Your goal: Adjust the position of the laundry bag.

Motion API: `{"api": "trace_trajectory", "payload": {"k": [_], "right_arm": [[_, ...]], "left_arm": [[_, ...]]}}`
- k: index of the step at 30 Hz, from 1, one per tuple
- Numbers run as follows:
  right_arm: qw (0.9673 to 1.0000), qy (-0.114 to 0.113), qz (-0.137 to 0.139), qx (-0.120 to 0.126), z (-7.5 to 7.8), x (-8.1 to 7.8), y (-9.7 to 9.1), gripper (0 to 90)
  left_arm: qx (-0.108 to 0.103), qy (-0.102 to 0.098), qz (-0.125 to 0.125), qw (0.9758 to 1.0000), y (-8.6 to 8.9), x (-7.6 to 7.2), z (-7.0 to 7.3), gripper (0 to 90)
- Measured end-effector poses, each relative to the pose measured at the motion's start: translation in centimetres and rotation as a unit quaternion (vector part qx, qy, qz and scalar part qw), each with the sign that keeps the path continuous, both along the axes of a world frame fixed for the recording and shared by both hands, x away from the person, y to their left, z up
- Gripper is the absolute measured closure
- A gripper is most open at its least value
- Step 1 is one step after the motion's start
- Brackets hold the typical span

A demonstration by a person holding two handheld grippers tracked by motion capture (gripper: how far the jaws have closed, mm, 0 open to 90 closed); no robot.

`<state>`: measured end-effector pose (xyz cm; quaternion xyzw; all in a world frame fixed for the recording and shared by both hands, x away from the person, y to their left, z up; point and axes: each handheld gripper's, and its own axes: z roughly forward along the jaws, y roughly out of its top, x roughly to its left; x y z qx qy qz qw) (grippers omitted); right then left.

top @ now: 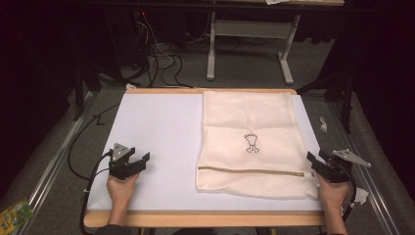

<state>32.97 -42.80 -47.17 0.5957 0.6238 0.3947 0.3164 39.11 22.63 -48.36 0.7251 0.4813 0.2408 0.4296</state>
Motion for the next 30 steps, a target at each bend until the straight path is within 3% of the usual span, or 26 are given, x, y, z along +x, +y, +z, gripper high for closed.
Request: {"api": "trace_trajectory", "payload": {"k": [15,19,23,30], "right_arm": [[0.9999,0.012,0.000,-0.004,-0.03,0.24,0.14,46.8],[0.9995,0.018,0.004,-0.027,-0.04,0.37,0.60,47.7],[0.9996,0.012,-0.001,-0.024,-0.04,0.26,0.58,47.9],[0.9997,0.015,0.001,-0.017,-0.02,0.30,0.40,47.8]], "left_arm": [[0.005,-0.009,-0.001,0.9999,-0.10,-0.18,0.06,34.8],[-0.002,-0.013,0.000,0.9999,0.05,-0.26,0.07,34.7],[-0.001,-0.025,0.003,0.9997,0.01,-0.53,0.10,36.8],[-0.005,-0.018,0.000,0.9998,0.05,-0.35,0.12,37.5]]}}
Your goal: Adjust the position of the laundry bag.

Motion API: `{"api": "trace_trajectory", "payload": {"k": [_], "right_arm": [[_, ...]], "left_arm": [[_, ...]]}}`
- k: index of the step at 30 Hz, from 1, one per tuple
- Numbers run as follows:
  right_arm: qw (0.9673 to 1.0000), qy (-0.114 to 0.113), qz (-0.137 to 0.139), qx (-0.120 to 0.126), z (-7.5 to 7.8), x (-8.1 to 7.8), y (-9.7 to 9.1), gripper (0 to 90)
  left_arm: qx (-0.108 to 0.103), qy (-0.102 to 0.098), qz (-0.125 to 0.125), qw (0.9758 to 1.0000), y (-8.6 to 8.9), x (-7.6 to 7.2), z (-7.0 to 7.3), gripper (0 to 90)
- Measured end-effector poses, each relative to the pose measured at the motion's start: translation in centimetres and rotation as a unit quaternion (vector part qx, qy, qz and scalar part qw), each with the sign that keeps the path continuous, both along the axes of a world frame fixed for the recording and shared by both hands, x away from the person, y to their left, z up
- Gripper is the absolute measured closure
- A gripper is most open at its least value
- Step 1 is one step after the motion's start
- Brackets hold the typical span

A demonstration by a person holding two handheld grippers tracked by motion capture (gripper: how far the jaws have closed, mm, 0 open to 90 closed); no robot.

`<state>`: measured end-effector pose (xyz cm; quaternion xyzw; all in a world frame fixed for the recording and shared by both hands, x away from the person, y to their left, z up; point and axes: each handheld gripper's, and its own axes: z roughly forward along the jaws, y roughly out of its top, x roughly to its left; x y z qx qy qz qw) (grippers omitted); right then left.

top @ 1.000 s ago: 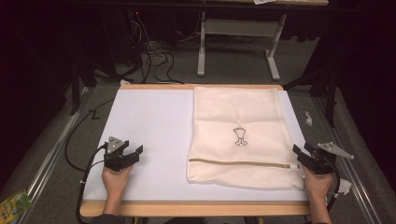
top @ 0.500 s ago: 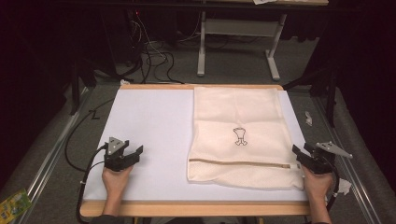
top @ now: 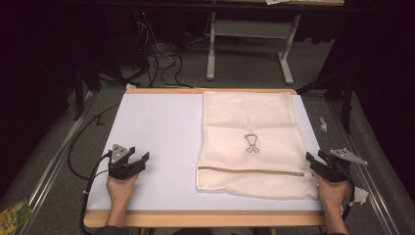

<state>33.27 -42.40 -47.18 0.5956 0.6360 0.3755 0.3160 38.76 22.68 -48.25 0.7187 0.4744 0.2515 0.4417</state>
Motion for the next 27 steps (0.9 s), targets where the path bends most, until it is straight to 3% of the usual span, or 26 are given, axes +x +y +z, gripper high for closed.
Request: {"api": "trace_trajectory", "payload": {"k": [5,11,15,18,22,27], "right_arm": [[1.0000,0.002,0.001,-0.007,0.0,0.0,0.2,47.9],[1.0000,-0.002,-0.002,0.006,0.0,0.0,-0.1,47.9],[0.9999,0.006,0.001,0.011,0.1,0.2,-0.2,48.5],[0.9999,0.010,0.001,0.011,0.2,0.1,-0.1,49.0],[0.9999,0.007,0.001,0.015,0.6,-0.1,-0.1,52.1],[0.9997,0.019,0.010,0.012,0.6,-0.1,0.1,55.9]], "left_arm": [[-0.007,0.010,0.002,0.9999,0.1,0.2,0.0,35.7],[-0.020,0.024,-0.010,0.9995,0.0,0.3,0.2,37.7],[-0.020,0.031,-0.020,0.9991,-0.6,0.3,0.4,37.4],[-0.032,0.032,-0.029,0.9986,-1.3,0.3,0.7,37.3],[-0.018,0.033,-0.059,0.9975,-2.8,0.4,1.5,38.2],[-0.018,0.039,-0.074,0.9963,-4.0,0.5,1.9,39.5]]}}
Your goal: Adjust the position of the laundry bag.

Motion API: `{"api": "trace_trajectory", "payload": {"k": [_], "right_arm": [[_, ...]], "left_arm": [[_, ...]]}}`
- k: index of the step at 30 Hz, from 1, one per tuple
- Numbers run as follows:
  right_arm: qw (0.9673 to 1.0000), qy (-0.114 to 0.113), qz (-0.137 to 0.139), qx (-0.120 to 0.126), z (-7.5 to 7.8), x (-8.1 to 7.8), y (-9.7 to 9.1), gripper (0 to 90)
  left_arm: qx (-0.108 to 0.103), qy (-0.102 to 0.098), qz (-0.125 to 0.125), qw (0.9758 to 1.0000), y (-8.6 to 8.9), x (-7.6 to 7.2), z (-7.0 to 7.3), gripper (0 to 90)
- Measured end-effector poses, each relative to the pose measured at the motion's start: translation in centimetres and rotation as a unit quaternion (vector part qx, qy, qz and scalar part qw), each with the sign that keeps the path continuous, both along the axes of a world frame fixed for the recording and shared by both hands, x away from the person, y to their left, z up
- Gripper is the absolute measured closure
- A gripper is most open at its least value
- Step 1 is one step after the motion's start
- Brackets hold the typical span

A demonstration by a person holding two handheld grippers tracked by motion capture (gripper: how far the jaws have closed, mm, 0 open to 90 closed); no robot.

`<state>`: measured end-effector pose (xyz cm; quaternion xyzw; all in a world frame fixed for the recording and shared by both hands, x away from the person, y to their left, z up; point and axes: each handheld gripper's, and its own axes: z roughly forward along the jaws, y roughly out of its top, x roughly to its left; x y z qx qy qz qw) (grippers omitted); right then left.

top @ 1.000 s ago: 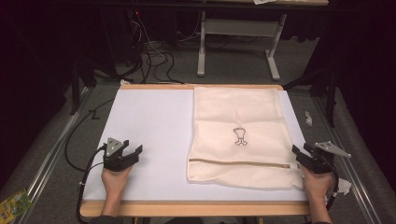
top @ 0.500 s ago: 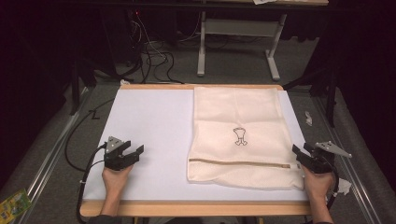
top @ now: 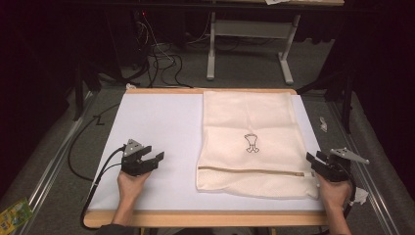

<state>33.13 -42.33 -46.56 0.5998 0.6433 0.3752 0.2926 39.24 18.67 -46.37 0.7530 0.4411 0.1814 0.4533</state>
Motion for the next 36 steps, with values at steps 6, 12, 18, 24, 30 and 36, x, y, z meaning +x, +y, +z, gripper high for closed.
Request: {"api": "trace_trajectory", "payload": {"k": [6,12,18,24,30,36], "right_arm": [[1.0000,-0.001,-0.001,-0.005,0.3,-0.2,0.2,58.9],[0.9999,0.005,0.009,-0.003,1.1,-0.1,0.2,58.6],[0.9997,0.021,0.013,0.000,1.1,0.2,0.4,58.0],[0.9993,0.032,0.020,-0.003,1.1,0.5,0.7,57.4],[0.9991,0.036,0.020,0.007,1.4,1.2,0.6,55.2],[0.9981,0.054,0.029,0.001,1.4,1.7,0.8,52.9]], "left_arm": [[0.006,0.003,-0.023,0.9997,-1.9,0.2,0.3,39.9],[0.004,0.008,-0.040,0.9992,-3.8,0.5,0.8,40.1],[0.001,0.011,-0.058,0.9983,-5.7,0.7,1.2,40.2],[0.004,0.019,-0.072,0.9972,-7.9,1.1,1.3,39.7],[0.011,0.032,-0.077,0.9965,-10.3,1.7,1.3,39.0],[0.009,0.045,-0.089,0.9950,-12.6,2.5,0.8,38.4]]}}
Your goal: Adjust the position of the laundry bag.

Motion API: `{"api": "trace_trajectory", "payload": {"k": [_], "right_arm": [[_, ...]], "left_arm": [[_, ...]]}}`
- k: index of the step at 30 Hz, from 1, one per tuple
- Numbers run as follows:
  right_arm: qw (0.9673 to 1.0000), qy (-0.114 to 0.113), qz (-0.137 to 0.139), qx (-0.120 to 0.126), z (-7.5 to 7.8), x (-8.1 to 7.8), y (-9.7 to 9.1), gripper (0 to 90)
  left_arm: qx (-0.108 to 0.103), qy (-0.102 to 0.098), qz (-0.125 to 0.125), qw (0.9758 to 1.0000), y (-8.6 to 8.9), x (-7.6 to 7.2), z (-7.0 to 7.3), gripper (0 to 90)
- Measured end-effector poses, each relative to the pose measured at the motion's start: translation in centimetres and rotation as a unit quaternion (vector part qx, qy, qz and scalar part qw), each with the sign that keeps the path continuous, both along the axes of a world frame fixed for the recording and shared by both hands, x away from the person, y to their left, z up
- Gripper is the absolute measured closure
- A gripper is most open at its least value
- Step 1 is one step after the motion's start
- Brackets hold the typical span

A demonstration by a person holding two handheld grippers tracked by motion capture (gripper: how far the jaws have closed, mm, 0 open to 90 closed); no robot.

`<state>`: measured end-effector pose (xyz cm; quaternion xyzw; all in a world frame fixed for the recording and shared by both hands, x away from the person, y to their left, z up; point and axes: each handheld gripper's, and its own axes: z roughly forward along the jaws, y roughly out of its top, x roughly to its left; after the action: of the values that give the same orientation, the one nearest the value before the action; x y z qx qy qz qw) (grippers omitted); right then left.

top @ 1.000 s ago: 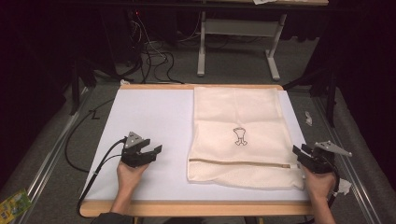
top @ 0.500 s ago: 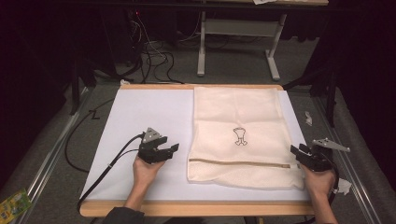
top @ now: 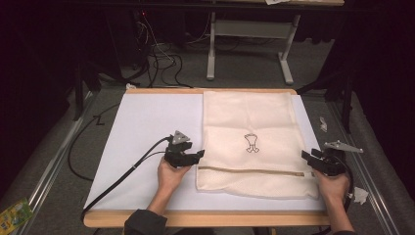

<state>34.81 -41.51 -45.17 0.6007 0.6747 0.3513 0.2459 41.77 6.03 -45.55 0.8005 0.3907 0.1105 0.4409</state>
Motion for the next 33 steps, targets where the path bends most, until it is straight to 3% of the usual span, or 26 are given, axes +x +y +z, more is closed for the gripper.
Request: {"api": "trace_trajectory", "payload": {"k": [2,6,10,13,19,21,26,28,31,33], "right_arm": [[1.0000,0.004,0.001,-0.005,0.0,0.1,-0.1,51.4],[1.0000,0.009,0.001,-0.002,-0.1,0.3,-0.3,50.2],[0.9999,0.015,0.005,-0.001,-0.1,0.7,-0.2,48.9],[0.9997,0.023,0.001,0.002,-0.2,1.0,-0.2,47.9],[0.9993,0.036,0.005,0.001,-0.3,1.3,-0.1,52.1],[0.9995,0.032,0.007,-0.003,-0.2,1.1,-0.2,54.0],[0.9986,0.051,0.016,-0.003,-0.5,1.1,-0.2,55.7],[0.9975,0.065,0.025,-0.005,-0.8,1.3,0.2,60.2],[0.9970,0.069,0.034,-0.010,-0.8,1.3,0.5,64.5],[0.9959,0.077,0.045,-0.019,-0.9,1.4,0.6,73.8]], "left_arm": [[0.008,-0.003,-0.004,1.0000,-0.9,0.3,-0.1,38.5],[0.019,0.010,-0.004,0.9998,-2.7,0.9,-0.5,38.9],[0.021,0.017,0.005,0.9996,-3.4,1.3,-1.0,39.5],[0.028,0.009,0.011,0.9995,-3.5,1.2,-1.1,40.4],[0.022,0.021,0.014,0.9994,-4.0,1.3,-1.5,45.1],[0.025,0.025,0.016,0.9992,-4.2,1.3,-1.8,46.7],[0.036,0.033,0.017,0.9987,-4.2,1.5,-1.9,50.1],[0.038,0.036,0.018,0.9985,-4.1,1.6,-1.9,55.0],[0.042,0.038,0.017,0.9982,-4.0,1.7,-1.8,61.9],[0.050,0.037,0.013,0.9980,-3.8,1.7,-1.9,72.5]]}}
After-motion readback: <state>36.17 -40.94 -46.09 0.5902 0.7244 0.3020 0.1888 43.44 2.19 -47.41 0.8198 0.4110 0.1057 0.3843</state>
